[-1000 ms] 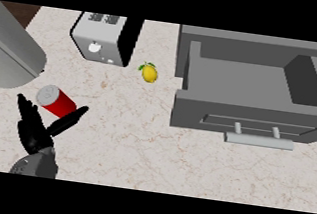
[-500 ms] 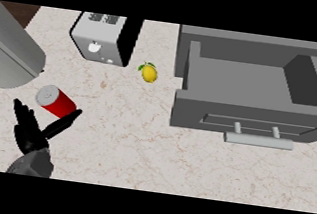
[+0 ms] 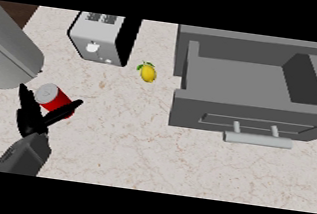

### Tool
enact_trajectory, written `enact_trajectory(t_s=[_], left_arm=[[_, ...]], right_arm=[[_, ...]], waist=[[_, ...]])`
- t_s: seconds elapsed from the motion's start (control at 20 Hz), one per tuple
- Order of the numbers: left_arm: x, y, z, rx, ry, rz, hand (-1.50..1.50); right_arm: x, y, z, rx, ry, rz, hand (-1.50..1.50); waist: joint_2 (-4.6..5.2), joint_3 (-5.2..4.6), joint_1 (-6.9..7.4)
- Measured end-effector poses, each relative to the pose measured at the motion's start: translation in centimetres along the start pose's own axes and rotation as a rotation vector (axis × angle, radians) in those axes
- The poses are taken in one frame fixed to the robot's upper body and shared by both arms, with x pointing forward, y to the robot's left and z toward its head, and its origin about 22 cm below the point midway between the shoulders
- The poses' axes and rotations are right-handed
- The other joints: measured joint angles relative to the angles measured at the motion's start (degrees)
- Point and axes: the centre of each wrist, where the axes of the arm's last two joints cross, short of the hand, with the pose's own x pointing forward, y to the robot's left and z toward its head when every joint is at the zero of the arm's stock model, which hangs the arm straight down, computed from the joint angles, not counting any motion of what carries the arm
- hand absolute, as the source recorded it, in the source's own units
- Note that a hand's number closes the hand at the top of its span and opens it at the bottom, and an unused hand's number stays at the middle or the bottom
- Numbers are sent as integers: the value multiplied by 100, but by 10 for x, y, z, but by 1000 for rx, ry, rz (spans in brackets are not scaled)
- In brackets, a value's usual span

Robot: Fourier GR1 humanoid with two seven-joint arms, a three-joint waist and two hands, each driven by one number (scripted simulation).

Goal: Pick up the can, place it into the drawer and close the drawer

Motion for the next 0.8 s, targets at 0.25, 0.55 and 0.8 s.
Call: enact_trajectory(t_s=[0.25,0.55,0.8], left_arm=[[2,-10,-2,-71,-12,37,150],[7,-13,-10,-119,-43,79,150],[13,-30,-8,-209,-76,96,150]], right_arm=[[2,-2,-2,-10,-8,0,-150],[-1,-6,-13,-13,-15,-1,-150],[3,-6,-12,-17,-24,19,-150]], waist=[[1,-1,-1],[13,-3,-20],[6,-2,-17]])
